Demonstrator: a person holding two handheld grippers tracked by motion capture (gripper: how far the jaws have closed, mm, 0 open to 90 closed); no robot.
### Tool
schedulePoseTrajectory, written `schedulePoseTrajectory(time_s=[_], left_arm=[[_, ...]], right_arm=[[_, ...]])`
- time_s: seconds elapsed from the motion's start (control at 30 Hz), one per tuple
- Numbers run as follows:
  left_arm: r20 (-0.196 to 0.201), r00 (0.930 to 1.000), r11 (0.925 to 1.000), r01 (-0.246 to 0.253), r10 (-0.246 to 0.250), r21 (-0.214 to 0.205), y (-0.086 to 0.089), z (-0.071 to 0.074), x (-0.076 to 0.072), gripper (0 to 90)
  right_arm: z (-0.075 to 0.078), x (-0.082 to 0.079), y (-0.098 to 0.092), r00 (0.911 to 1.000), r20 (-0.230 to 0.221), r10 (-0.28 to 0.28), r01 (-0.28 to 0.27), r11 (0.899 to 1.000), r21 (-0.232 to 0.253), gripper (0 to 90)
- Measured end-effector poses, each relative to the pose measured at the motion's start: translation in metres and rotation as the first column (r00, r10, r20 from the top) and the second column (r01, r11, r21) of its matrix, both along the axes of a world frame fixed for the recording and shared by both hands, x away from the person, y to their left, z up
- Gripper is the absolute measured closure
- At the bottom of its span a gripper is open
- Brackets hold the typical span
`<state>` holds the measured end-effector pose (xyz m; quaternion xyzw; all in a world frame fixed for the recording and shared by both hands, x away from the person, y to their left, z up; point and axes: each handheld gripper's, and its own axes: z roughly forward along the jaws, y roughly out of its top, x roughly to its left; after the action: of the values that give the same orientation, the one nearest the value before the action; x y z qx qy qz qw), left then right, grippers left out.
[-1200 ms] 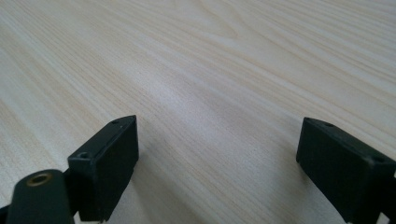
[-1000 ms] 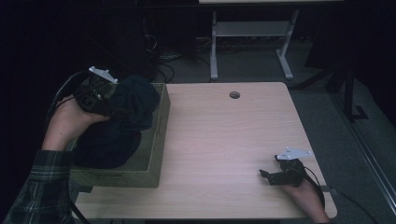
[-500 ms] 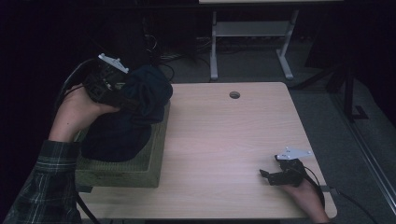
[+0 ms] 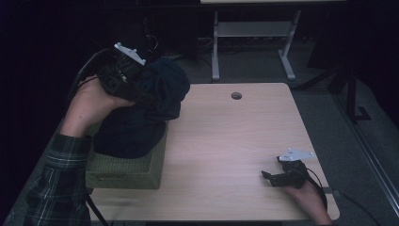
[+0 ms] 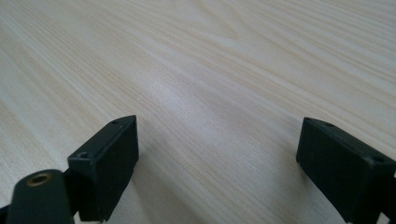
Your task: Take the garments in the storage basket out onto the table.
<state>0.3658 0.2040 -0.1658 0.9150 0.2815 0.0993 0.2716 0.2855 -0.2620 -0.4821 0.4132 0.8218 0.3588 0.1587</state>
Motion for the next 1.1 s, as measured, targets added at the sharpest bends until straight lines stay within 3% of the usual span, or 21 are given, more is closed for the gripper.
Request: schedulePoseTrajectory(time_s=[0.53,1.1], left_arm=[[-0.019,0.9944,0.9937,0.103,-0.104,-0.044,-0.057,-0.007,0.010,68.4],[-0.060,0.9741,0.9751,0.215,-0.218,-0.055,-0.126,-0.037,0.009,68.4]], right_arm=[[0.000,0.000,0.000,1.0000,0.000,0.000,0.000,1.000,0.000,12.6],[0.000,0.000,0.000,1.0000,-0.001,-0.001,0.001,1.000,0.000,12.5]])
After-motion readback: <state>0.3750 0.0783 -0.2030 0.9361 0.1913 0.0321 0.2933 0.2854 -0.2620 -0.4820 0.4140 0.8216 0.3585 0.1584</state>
